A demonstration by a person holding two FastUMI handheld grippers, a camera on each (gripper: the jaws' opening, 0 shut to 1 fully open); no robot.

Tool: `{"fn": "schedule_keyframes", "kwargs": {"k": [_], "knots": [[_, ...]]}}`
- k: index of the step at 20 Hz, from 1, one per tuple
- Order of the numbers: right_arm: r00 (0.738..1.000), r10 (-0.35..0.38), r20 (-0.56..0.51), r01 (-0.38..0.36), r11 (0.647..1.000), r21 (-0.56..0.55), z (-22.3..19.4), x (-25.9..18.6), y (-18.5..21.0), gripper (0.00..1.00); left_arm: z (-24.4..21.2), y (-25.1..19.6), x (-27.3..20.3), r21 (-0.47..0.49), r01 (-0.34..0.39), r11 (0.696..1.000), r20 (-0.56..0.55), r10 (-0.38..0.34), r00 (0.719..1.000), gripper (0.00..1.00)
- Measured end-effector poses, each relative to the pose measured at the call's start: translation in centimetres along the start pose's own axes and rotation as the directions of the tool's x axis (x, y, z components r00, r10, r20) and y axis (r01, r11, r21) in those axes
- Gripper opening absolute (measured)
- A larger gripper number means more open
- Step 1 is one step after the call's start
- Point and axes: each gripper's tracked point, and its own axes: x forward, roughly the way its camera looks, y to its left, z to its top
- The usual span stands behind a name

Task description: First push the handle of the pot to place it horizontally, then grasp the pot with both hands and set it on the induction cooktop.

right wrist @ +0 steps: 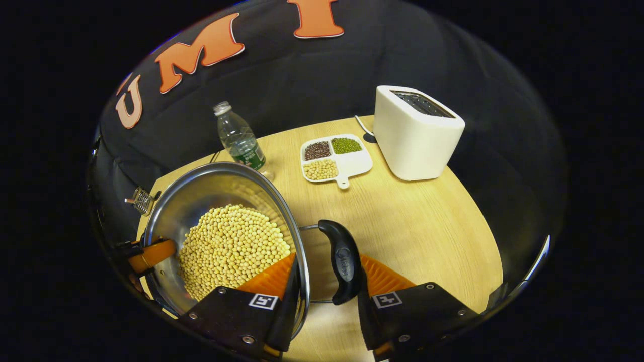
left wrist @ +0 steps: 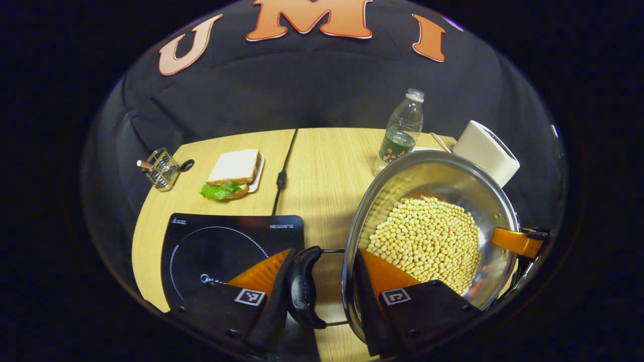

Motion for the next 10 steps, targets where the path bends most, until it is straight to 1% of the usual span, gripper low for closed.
{"fn": "schedule_keyframes", "kwargs": {"k": [1,2,3,4,5,10], "knots": [[1.0,0.005,0.005,-0.005,1.0,-0.005,0.0,0.1,0.0,0.54,0.1,0.5,-0.8,-0.007,-0.007,1.0,0.006,0.007,1.0,0.67],[1.0,0.013,0.013,-0.013,1.0,-0.011,0.2,0.1,0.0,0.49,0.3,1.1,-1.7,-0.03,-0.013,0.999,0.008,0.013,1.0,0.67],[1.0,0.02,0.019,-0.02,1.0,-0.017,0.3,0.3,0.0,0.54,0.4,1.7,-2.6,-0.049,-0.018,0.999,0.01,0.018,1.0,0.71],[0.999,0.029,0.03,-0.029,0.999,-0.026,0.4,0.5,0.1,0.49,0.7,2.5,-3.3,-0.057,-0.024,0.998,0.019,0.025,1.0,0.69],[0.998,0.038,0.045,-0.037,0.999,-0.031,0.5,0.6,-0.1,0.54,0.9,3.4,-3.8,-0.06,-0.03,0.998,0.033,0.032,0.999,0.69],[0.992,0.09,0.086,-0.086,0.995,-0.052,0.8,1.1,-0.1,0.54,2.9,7.1,-7.6,-0.082,-0.064,0.995,0.097,0.072,0.993,0.69]]}}
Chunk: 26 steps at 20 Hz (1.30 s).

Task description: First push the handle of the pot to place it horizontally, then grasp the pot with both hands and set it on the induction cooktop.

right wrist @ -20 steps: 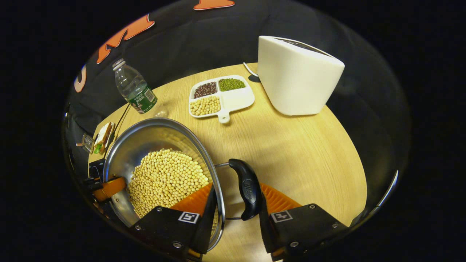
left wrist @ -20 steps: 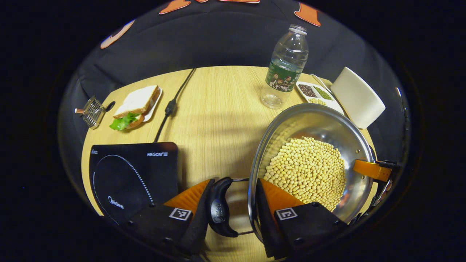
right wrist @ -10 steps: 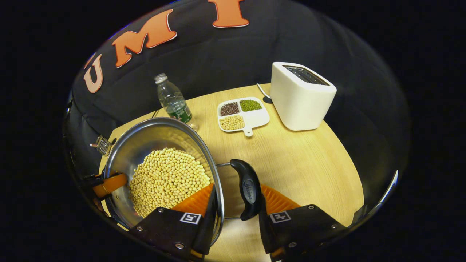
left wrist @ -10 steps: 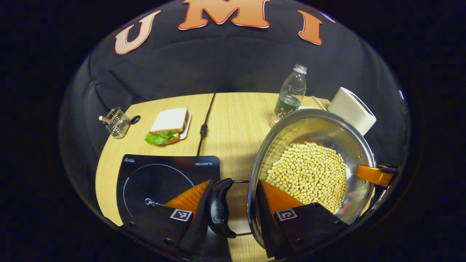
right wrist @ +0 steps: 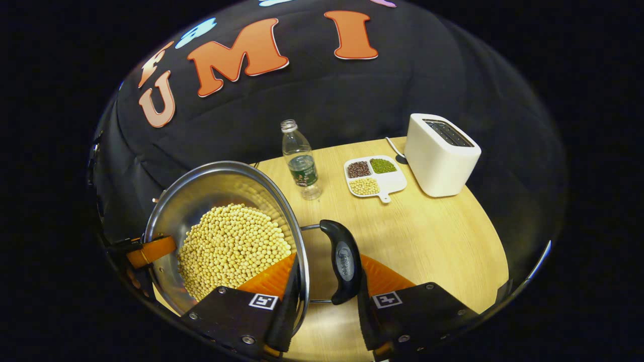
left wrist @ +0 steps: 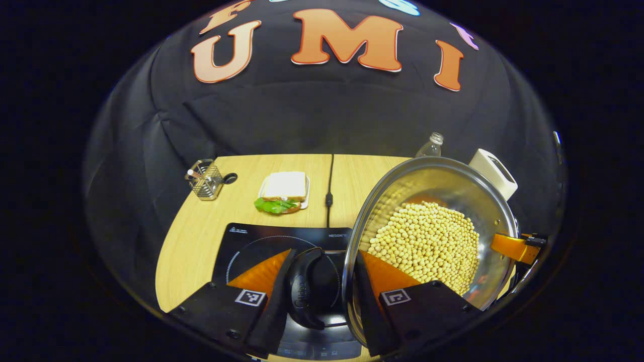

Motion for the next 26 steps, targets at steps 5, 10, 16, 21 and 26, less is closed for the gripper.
{"fn": "schedule_keyframes", "kwargs": {"k": [5,10,16,21,26], "knots": [[0.999,0.039,0.013,-0.039,0.999,-0.035,0.3,0.8,0.0,0.49,1.8,4.5,-1.5,-0.015,-0.033,0.999,0.032,0.033,0.999,0.67],[0.998,0.055,0.003,-0.055,0.997,-0.062,0.7,1.0,-0.1,0.54,2.2,8.8,-2.1,-0.029,-0.063,0.998,0.042,0.064,0.997,0.69],[0.996,0.067,-0.056,-0.072,0.994,-0.084,0.9,1.3,-0.2,0.54,0.7,13.5,-1.5,-0.052,-0.102,0.993,-0.001,0.103,0.995,0.67],[0.992,0.073,-0.102,-0.083,0.992,-0.098,0.9,1.4,-0.1,0.54,0.6,13.5,-1.9,-0.075,-0.121,0.99,-0.056,0.117,0.992,0.69],[0.987,0.077,-0.141,-0.093,0.989,-0.112,1.1,1.4,-0.3,0.54,1.0,13.2,-1.4,-0.08,-0.125,0.989,-0.099,0.117,0.988,0.67]]}}
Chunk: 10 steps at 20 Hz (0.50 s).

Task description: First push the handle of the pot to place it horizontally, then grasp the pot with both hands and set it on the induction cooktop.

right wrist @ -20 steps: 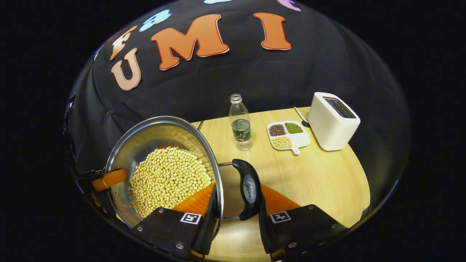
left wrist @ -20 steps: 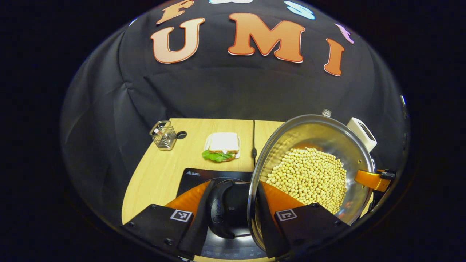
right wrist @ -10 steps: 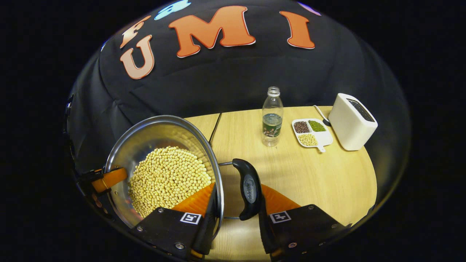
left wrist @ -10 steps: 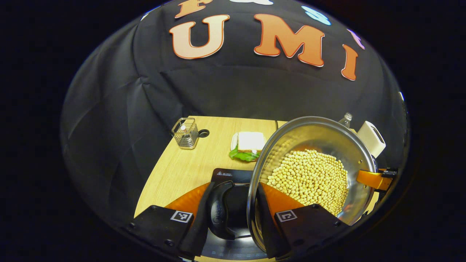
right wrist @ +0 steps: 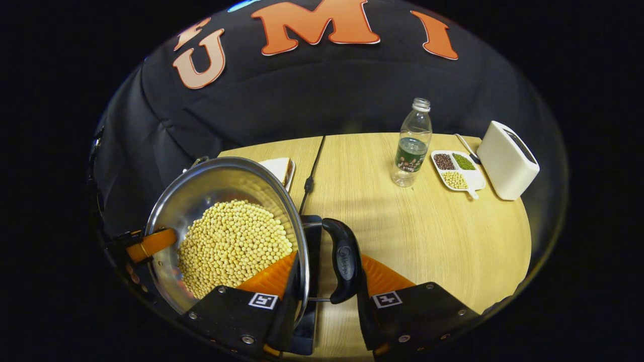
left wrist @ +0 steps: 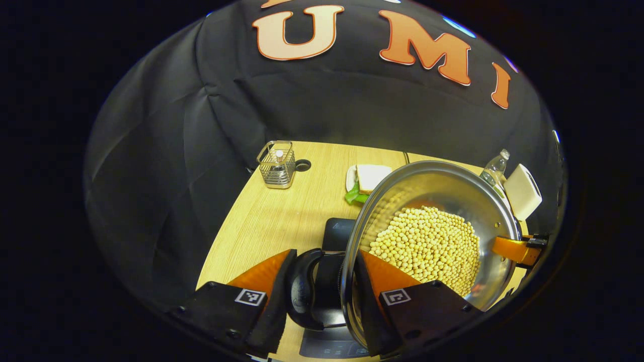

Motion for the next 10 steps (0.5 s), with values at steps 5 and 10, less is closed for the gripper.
{"fn": "schedule_keyframes", "kwargs": {"k": [5,10], "knots": [[0.999,-0.018,-0.045,0.017,1.0,-0.008,0.2,-0.6,0.0,0.54,0.0,0.4,1.0,-0.014,0.017,1.0,-0.05,-0.017,0.999,0.69],[0.996,-0.035,-0.081,0.034,0.999,-0.016,0.0,-0.8,0.2,0.54,0.7,0.6,1.6,-0.014,0.029,0.999,-0.088,-0.03,0.996,0.69]]}}
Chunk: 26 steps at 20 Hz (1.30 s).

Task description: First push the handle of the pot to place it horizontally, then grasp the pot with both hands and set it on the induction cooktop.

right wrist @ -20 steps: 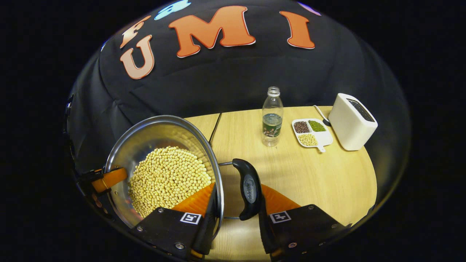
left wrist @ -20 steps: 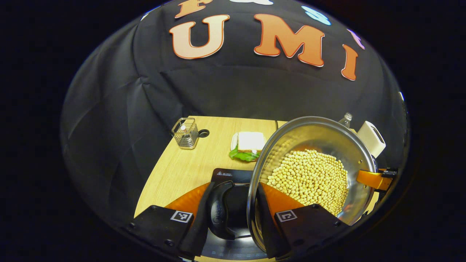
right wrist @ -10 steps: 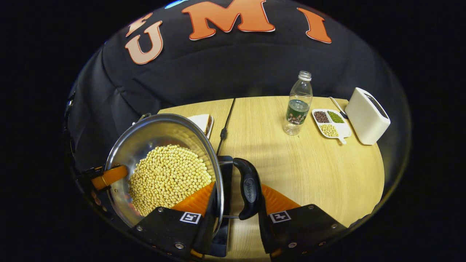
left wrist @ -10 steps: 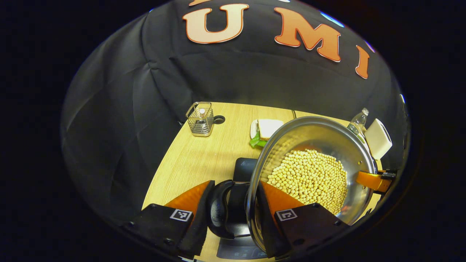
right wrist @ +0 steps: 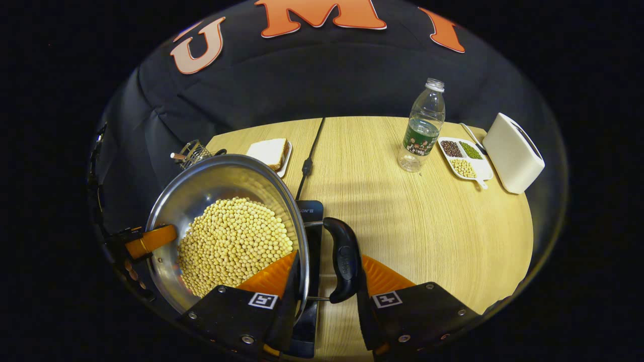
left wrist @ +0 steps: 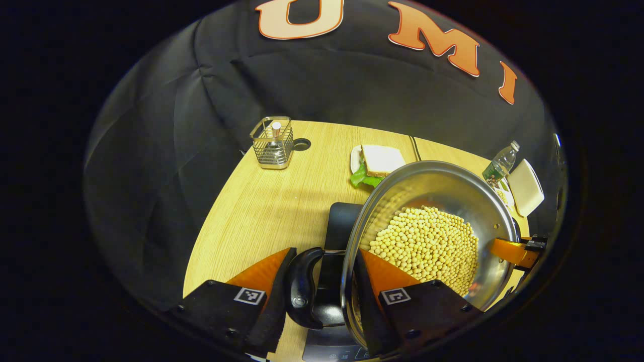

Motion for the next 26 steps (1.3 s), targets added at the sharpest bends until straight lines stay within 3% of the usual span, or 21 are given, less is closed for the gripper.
{"fn": "schedule_keyframes", "kwargs": {"k": [7,12,14,15,16,17,21,26], "knots": [[0.999,-0.007,-0.041,0.007,1.0,0.006,-0.2,-0.1,0.1,0.54,-0.1,-0.8,0.8,0.032,0.006,0.999,-0.021,-0.005,1.0,0.69],[1.0,-0.004,-0.014,0.004,1.0,0.006,0.2,-0.5,0.1,0.54,-0.4,-0.7,1.2,0.023,0.021,1.0,-0.028,-0.02,0.999,0.68],[1.0,0.019,-0.005,-0.019,0.999,-0.038,0.0,-0.4,0.2,0.58,-0.4,-0.4,1.3,0.025,0.001,1.0,-0.03,-0.001,1.0,0.73],[0.999,0.05,0.005,-0.05,0.997,-0.059,-0.1,-0.4,0.3,0.67,-0.5,-0.4,1.1,0.024,-0.019,1.0,-0.031,0.02,0.999,0.77],[0.997,0.077,0.02,-0.075,0.995,-0.059,-0.2,-0.6,0.4,0.65,0.0,-0.6,0.8,0.014,-0.032,0.999,-0.015,0.032,0.999,0.8],[0.995,0.098,0.03,-0.096,0.994,-0.046,-0.2,-1.1,0.2,0.72,0.4,-0.7,0.2,0.002,-0.042,0.999,0.003,0.042,0.999,0.85],[0.973,0.167,0.157,-0.171,0.985,0.01,2.0,-4.5,-2.1,0.9,1.6,-1.1,-3.7,-0.014,-0.078,0.997,0.072,0.079,0.994,0.89],[0.93,0.12,0.347,-0.115,0.993,-0.036,5.0,-10.3,-8.6,0.95,7.0,-6.2,-11.6,0.008,-0.108,0.994,0.247,0.102,0.964,0.9]]}}
